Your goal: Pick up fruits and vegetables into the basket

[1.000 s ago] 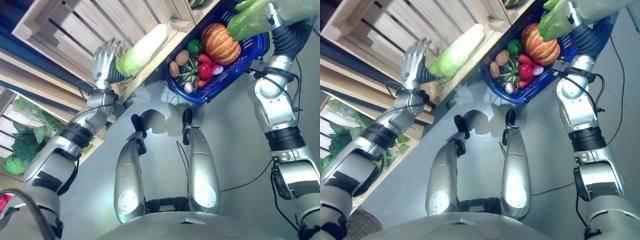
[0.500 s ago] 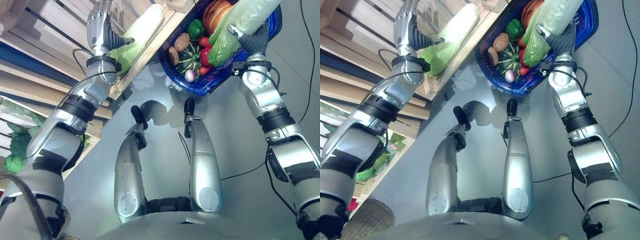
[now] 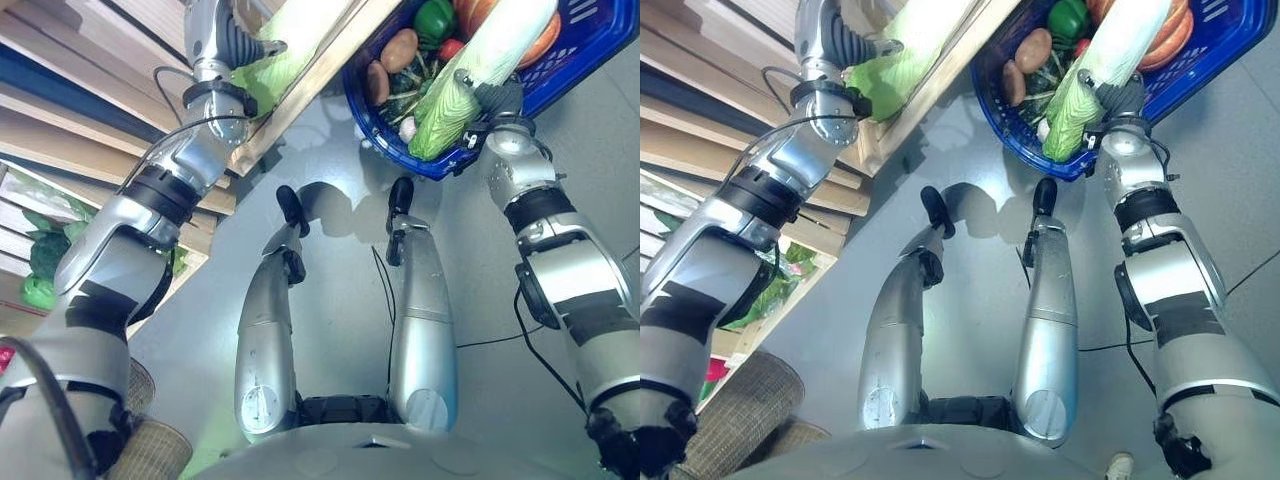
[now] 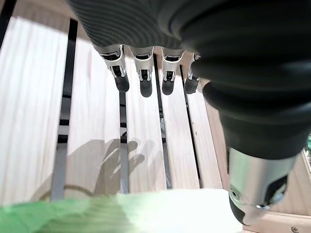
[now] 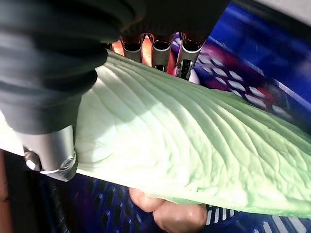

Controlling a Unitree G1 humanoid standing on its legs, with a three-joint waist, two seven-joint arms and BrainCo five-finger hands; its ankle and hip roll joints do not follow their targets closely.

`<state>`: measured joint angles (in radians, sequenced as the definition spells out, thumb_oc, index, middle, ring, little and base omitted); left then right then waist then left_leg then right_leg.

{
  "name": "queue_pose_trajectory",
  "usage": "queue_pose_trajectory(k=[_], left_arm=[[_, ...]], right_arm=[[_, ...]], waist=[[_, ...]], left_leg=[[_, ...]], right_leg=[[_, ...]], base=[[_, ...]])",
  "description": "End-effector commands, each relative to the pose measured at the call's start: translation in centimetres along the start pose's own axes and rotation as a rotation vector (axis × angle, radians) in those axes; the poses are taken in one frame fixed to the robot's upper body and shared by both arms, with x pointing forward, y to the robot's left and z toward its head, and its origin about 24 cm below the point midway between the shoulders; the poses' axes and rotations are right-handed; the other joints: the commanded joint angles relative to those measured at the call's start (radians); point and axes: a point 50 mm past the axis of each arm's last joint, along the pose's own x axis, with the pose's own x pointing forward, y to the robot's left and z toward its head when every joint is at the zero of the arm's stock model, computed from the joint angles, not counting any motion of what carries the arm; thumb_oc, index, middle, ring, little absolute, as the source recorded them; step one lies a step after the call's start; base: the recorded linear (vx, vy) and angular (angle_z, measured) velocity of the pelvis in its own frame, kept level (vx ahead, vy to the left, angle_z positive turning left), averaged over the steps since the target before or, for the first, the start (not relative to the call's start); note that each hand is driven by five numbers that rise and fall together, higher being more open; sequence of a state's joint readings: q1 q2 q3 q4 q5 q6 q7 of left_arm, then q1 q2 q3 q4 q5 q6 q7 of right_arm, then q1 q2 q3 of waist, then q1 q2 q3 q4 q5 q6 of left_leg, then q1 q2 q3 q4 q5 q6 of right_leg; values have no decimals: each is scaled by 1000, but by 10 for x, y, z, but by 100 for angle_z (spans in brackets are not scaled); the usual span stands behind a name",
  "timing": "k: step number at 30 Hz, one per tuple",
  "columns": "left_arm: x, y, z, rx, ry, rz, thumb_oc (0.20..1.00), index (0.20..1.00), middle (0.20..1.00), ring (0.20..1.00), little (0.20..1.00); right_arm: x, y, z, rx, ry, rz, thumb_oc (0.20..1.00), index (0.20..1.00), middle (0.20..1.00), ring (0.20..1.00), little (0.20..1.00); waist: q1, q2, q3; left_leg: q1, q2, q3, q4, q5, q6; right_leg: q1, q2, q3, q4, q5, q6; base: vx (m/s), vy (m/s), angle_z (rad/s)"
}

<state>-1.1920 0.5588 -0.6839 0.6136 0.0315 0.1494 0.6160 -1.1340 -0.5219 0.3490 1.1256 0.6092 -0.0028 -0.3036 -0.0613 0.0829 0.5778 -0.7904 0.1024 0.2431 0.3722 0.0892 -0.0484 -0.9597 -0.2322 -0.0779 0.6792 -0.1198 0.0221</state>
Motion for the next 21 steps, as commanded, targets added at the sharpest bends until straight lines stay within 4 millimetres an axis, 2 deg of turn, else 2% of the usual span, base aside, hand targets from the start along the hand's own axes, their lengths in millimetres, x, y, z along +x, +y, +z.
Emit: queue_pose_trajectory(k=[1,2,3,4,12,16,19,21], left_arm=[[6,2,16,-79,-8,38,1000,1000,1000,1000,1000],[6,2,16,-79,-8,38,1000,1000,1000,1000,1000],[6,0,16,-80,-3,34,1000,1000,1000,1000,1000],[6,0,17,-84,5,32,1000,1000,1000,1000,1000],[7,-5,9,-99,74,12,1000,1000,1000,1000,1000],[3,-8,-6,-86,155,1,1000,1000,1000,1000,1000],[-4,-9,-21,-63,230,1,1000,1000,1000,1000,1000],[-6,-9,-28,-52,255,0,1000,1000,1000,1000,1000]], right_arm=[[3,-19,-8,55,92,-93,200,200,200,200,200],[3,-21,-9,60,96,-99,319,319,319,319,319],[3,-24,-11,63,107,-119,865,865,865,865,865],[3,-26,-12,47,119,-148,1000,1000,1000,1000,1000],[2,-22,-1,-93,-15,-191,1000,1000,1000,1000,1000],[-6,-7,5,-87,-154,-95,1000,1000,1000,1000,1000],[-21,6,9,-76,-264,-11,1000,1000,1000,1000,1000],[-26,7,8,-68,-292,16,1000,1000,1000,1000,1000]], waist=[[-7,115,-58],[-7,116,-58],[-8,116,-58],[-9,117,-58],[-23,104,-58],[-48,83,-58],[-72,63,-58],[-81,57,-58]], left_leg=[[-39,-1,-26,114,-129,-56],[-43,-2,-27,116,-129,-56],[-51,-2,-29,122,-131,-54],[-58,-1,-31,127,-133,-51],[-86,5,-35,140,-137,-44],[-87,13,-29,136,-135,-49],[-79,18,-22,127,-132,-55],[-75,19,-20,125,-132,-56]], right_leg=[[-8,47,-5,-33,-16,53],[-12,48,-4,-31,-17,53],[-20,49,-2,-24,-17,53],[-28,50,0,-19,-18,53],[-51,66,11,-19,-10,53],[-49,78,18,-35,-2,55],[-40,86,25,-50,3,56],[-37,89,27,-53,3,55]], base=[[8,-13,4],[10,-9,3],[0,0,0],[0,0,0],[0,0,0],[0,0,0],[1,13,-2],[7,21,-5]])
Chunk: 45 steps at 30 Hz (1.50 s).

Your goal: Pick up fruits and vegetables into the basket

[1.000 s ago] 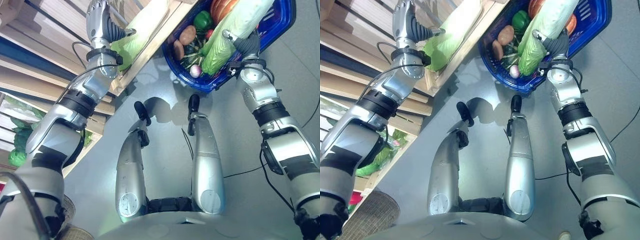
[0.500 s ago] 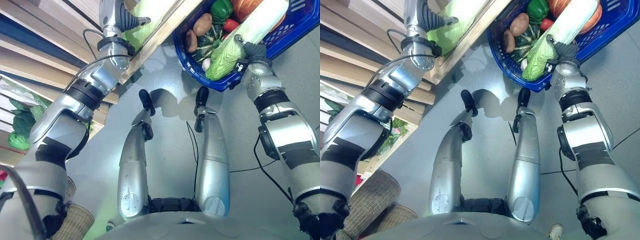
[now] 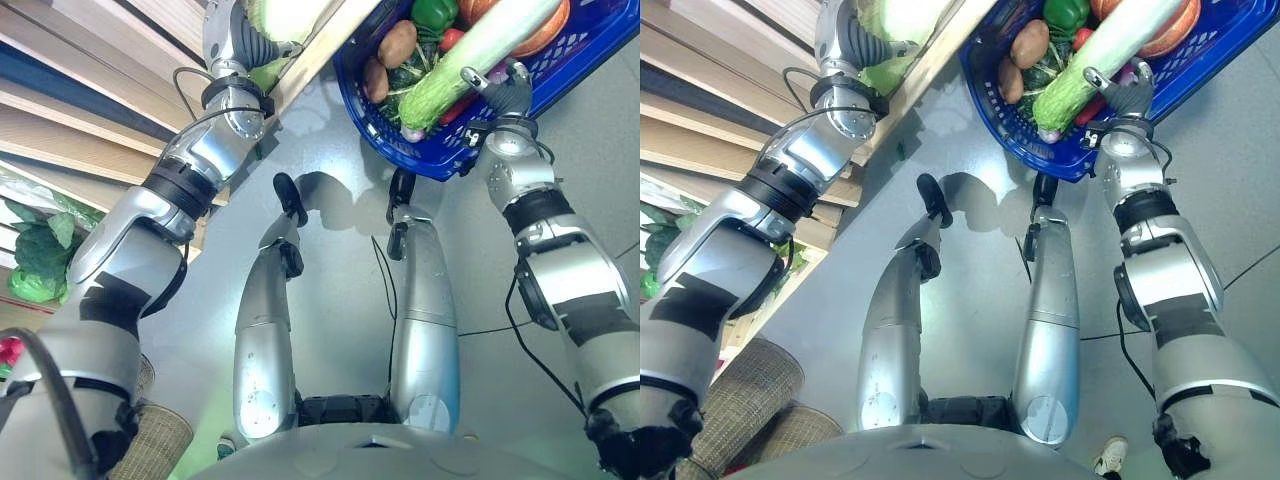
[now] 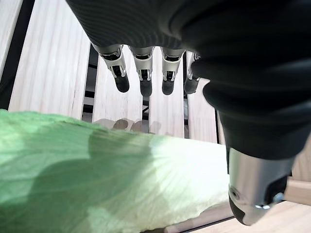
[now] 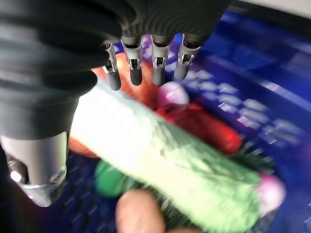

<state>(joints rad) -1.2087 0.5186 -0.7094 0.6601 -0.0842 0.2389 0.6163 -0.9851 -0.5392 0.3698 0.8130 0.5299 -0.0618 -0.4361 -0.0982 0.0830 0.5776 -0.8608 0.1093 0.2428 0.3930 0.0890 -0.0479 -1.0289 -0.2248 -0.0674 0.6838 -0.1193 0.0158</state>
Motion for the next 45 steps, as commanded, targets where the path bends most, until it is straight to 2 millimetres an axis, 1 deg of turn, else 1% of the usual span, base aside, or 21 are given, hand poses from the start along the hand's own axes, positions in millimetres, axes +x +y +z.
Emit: queue_pose_trajectory(k=[1,5,7,8,10,11,13,15,17,22,27,28,35,36,38,45], left_arm=[[-2,6,-29,-14,145,48,1000,1000,1000,1000,1000],[-9,6,-56,-3,259,61,1000,1000,1000,1000,1000],[-17,7,-78,12,356,86,1000,1000,1000,1000,1000],[-19,9,-85,17,386,93,1000,1000,1000,1000,1000],[-26,15,-105,34,468,123,1000,1000,1000,1000,1000],[-27,17,-110,38,487,131,1000,1000,1000,1000,1000],[-35,29,-135,45,583,153,1000,1000,1000,1000,1000],[-40,38,-151,33,653,177,1000,1000,1000,1000,1000],[-43,46,-163,15,703,193,1000,1000,1000,1000,1000],[-54,53,-187,-59,831,174,1000,1000,1000,1000,1000],[-63,53,-199,-54,891,105,1000,1000,1000,1000,1000],[-65,52,-202,-49,908,68,1000,1000,1000,1000,1000],[-70,44,-206,-22,934,-61,1000,1000,1000,1000,1000],[-73,37,-207,-33,954,-138,1000,1000,1000,1000,1000],[-76,32,-207,-39,971,-198,1000,1000,1000,1000,1000],[-80,25,-208,-17,995,-292,1000,1000,1000,1000,1000]], right_arm=[[-14,-5,2,-26,-131,33,1000,1000,1000,1000,1000],[-36,-1,2,6,-215,135,1000,1000,1000,1000,1000],[-57,3,-2,3,-273,228,1000,1000,1000,1000,1000],[-62,4,-2,-2,-289,255,1000,1000,1000,1000,1000],[-77,4,-4,-25,-325,331,1000,1000,1000,1000,1000],[-80,4,-5,-29,-329,346,1000,1000,1000,1000,1000],[-92,-1,-11,-45,-319,411,1000,1000,1000,1000,1000],[-98,-5,-14,-47,-305,451,1000,1000,1000,1000,1000],[-102,-8,-17,-43,-291,472,1000,1000,1000,1000,1000],[-107,-6,-26,-18,-221,511,1000,1000,1000,1000,1000],[-108,-8,-33,14,-153,511,1000,1000,1000,1000,1000],[-108,-8,-35,12,-137,512,1000,1000,1000,1000,1000],[-110,-4,-38,41,-95,537,1000,1000,1000,1000,1000],[-110,-3,-38,53,-84,546,1000,1000,1000,1000,1000],[-110,-1,-38,56,-75,549,1000,1000,1000,1000,1000],[-111,-1,-42,67,-42,564,1000,1000,1000,1000,1000]], waist=[[-55,49,-58],[-85,28,-58],[-113,11,-58],[-121,7,-58],[-146,-8,-58],[-151,-11,-58],[-173,-25,-58],[-188,-35,-58],[-197,-42,-58],[-211,-52,-58],[-217,-55,-58],[-219,-56,-58],[-228,-63,-58],[-232,-67,-58],[-234,-69,-58],[-245,-75,-58]], left_leg=[[-1,15,-18,105,-132,-58],[19,23,-10,100,-132,-64],[42,29,1,91,-130,-69],[47,31,4,90,-130,-71],[63,37,13,89,-129,-74],[66,38,15,89,-129,-76],[85,46,26,89,-130,-81],[94,52,34,89,-130,-83],[98,55,38,91,-131,-84],[109,64,48,89,-130,-86],[114,66,54,86,-128,-84],[116,66,56,86,-129,-82],[120,70,64,89,-133,-76],[119,72,68,91,-135,-74],[120,74,72,92,-136,-72],[119,79,81,104,-143,-67]], right_leg=[[35,85,20,-60,4,62],[55,93,29,-73,6,65],[73,98,37,-84,7,66],[75,100,40,-84,8,67],[85,104,49,-88,8,66],[88,105,51,-89,8,66],[102,108,59,-91,6,63],[108,112,66,-92,5,59],[111,115,68,-92,3,57],[120,120,73,-95,0,50],[127,125,76,-103,0,44],[129,125,77,-104,0,43],[137,131,80,-110,2,39],[139,134,80,-114,3,38],[140,135,81,-115,4,38],[137,138,84,-108,1,36]], base=[[12,27,-7],[22,44,-11],[33,83,-22],[38,88,-21],[43,89,-9],[47,86,-10],[52,78,-17],[38,49,-18],[25,29,-12],[23,29,-11],[10,19,-5],[14,31,1],[10,19,-3],[7,16,-5],[9,16,-7],[16,11,-6]])
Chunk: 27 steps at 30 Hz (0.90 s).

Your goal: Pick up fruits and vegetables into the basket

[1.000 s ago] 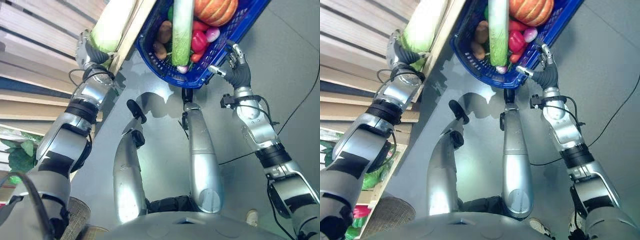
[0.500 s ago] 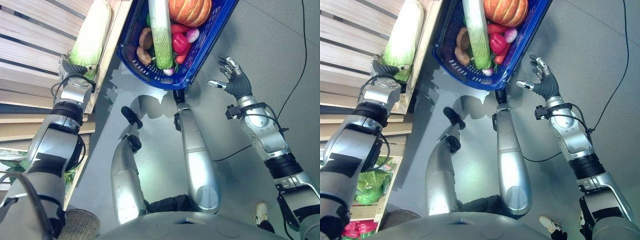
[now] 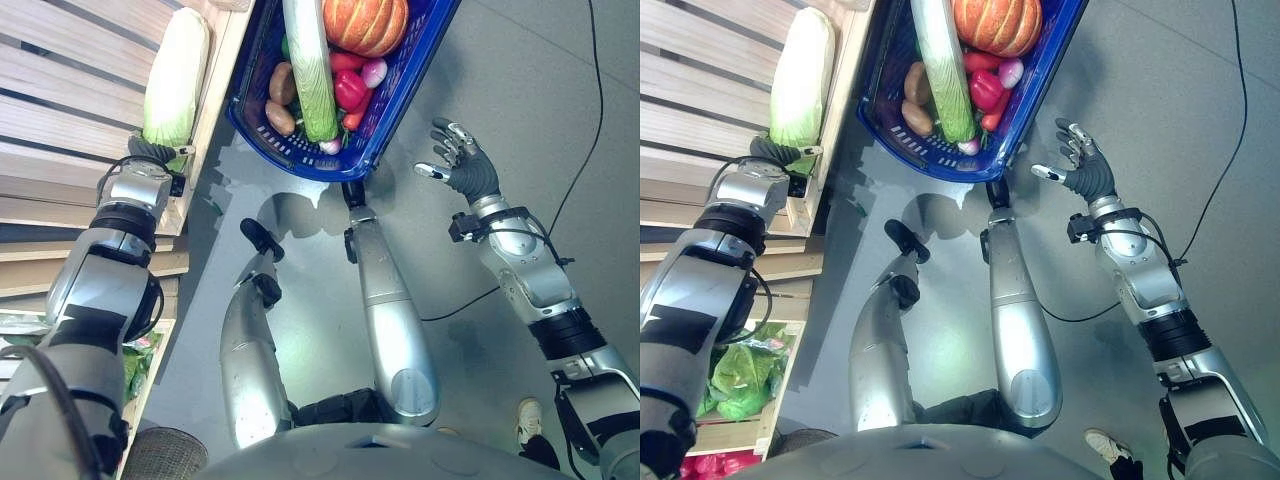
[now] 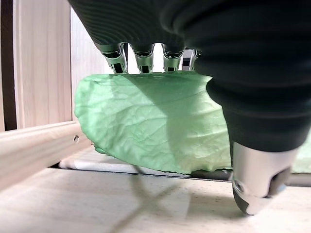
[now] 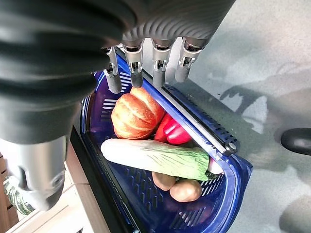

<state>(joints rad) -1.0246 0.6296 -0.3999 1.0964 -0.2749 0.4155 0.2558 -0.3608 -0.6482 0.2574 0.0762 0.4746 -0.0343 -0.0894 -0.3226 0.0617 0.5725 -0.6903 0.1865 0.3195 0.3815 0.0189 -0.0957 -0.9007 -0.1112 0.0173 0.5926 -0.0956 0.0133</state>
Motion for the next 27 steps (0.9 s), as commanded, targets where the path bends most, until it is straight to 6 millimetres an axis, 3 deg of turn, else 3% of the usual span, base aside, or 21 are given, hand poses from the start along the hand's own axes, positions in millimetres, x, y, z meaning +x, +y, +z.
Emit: queue_pose_trajectory(k=[1,8,9,11,12,14,27], left_arm=[[2,-9,-32,89,110,-60,1000,1000,1000,1000,1000],[3,-8,-31,73,104,-41,1000,1000,1000,1000,1000],[3,-6,-29,61,96,-30,570,570,570,570,570],[3,-4,-28,59,90,-19,482,482,482,482,482],[3,-4,-27,55,88,-19,319,319,319,319,319],[3,-6,-27,51,86,-23,200,200,200,200,200],[-1,-24,-21,-94,51,-59,200,200,200,200,200]], right_arm=[[-4,12,0,68,-8,54,1000,1000,1000,1000,1000],[-8,14,-7,90,17,52,1000,1000,1000,1000,1000],[-10,14,-9,103,23,52,1000,1000,1000,1000,1000],[-11,13,-10,110,27,50,1000,1000,1000,1000,1000],[-12,13,-11,115,26,47,1000,1000,1000,1000,1000],[-13,13,-12,121,25,44,1000,1000,1000,1000,1000],[-13,22,-10,154,3,41,1000,1000,1000,1000,1000]], waist=[[-23,-55,-53],[-30,-61,-53],[-31,-62,-53],[-32,-64,-53],[-33,-64,-53],[-33,-64,-53],[-25,-81,-53]], left_leg=[[-51,3,6,116,-74,-19],[-47,8,11,118,-77,-16],[-46,9,12,119,-78,-14],[-45,10,12,121,-80,-14],[-46,10,12,123,-81,-14],[-48,10,10,127,-84,-13],[-41,13,-1,135,-92,-8]], right_leg=[[11,25,1,-18,-22,38],[13,29,4,-15,-26,34],[12,30,5,-9,-28,33],[12,31,5,-5,-30,32],[11,31,5,-3,-32,31],[9,32,6,1,-34,30],[25,39,-1,5,-39,25]], base=[[17,10,-4],[12,0,-2],[0,0,0],[0,0,0],[0,0,0],[0,0,0],[-1,-10,0]])
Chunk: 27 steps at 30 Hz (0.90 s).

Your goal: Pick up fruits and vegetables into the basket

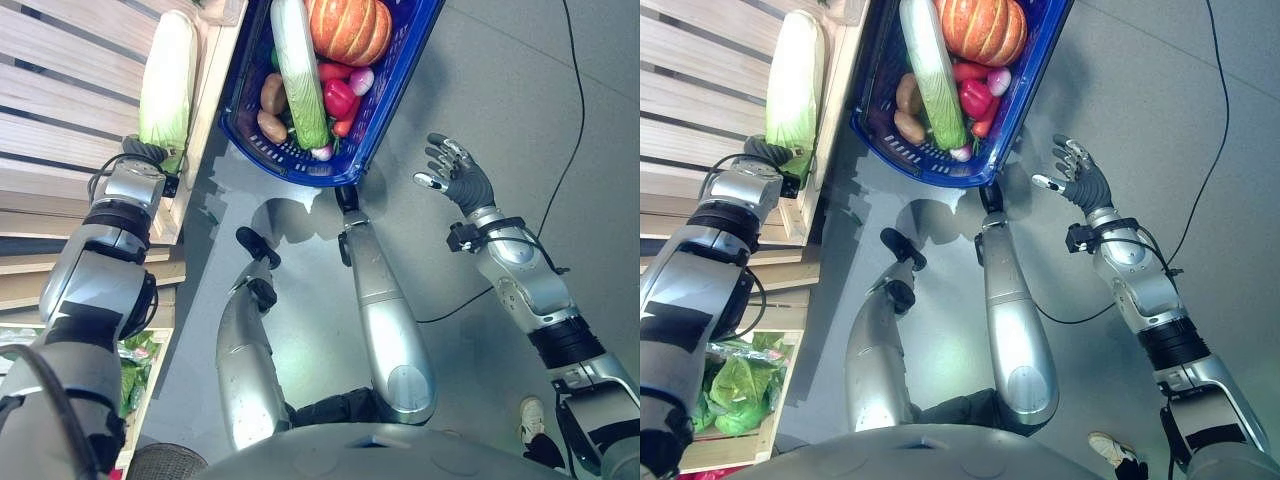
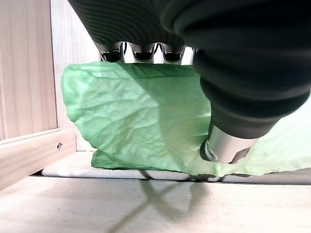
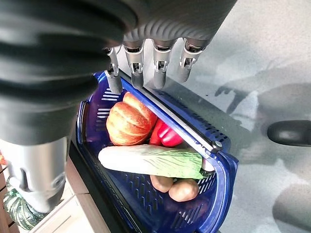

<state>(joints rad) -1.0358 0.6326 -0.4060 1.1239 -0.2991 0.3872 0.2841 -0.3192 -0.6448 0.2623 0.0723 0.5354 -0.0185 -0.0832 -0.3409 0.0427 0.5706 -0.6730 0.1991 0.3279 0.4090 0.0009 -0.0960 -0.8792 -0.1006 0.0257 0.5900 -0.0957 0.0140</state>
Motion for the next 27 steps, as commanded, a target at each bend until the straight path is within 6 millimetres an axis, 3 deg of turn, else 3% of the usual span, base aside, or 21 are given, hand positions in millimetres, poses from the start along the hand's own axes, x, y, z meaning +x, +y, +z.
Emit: queue_pose_trajectory(k=[1,7,14,24,27], left_arm=[[-3,-28,-22,-76,55,-89,200,200,200,200,200],[-5,-32,-22,-187,-9,-91,200,200,200,200,200],[-12,-30,-23,-319,-165,-71,200,200,200,200,200],[-37,-31,-20,-344,-471,-59,200,200,200,200,200],[-46,-28,-12,-325,-560,-58,200,200,200,200,200]], right_arm=[[-4,20,1,86,-60,40,1000,1000,1000,1000,1000],[-8,23,11,82,-139,57,1000,1000,1000,1000,1000],[-15,26,36,77,-282,136,1000,1000,1000,1000,1000],[-11,34,74,110,-425,229,1000,1000,1000,1000,1000],[-7,42,86,174,-460,271,1000,1000,1000,1000,1000]], waist=[[-7,-62,-51],[4,-62,-51],[35,-47,-51],[127,-32,-51],[160,-35,-51]], left_leg=[[-57,1,-10,107,-74,-8],[-18,-2,-13,97,-76,-6],[77,-11,-20,68,-78,-4],[206,-35,-53,28,-83,0],[221,-37,-52,6,-55,12]], right_leg=[[5,29,-9,7,-39,24],[50,22,-16,-2,-43,26],[147,-6,-36,-30,-46,33],[309,-54,-97,-87,-46,45],[338,-64,-125,-117,-11,40]], base=[[-14,-9,-3],[0,0,0],[-3,3,0],[-16,-28,13],[-101,-89,20]])
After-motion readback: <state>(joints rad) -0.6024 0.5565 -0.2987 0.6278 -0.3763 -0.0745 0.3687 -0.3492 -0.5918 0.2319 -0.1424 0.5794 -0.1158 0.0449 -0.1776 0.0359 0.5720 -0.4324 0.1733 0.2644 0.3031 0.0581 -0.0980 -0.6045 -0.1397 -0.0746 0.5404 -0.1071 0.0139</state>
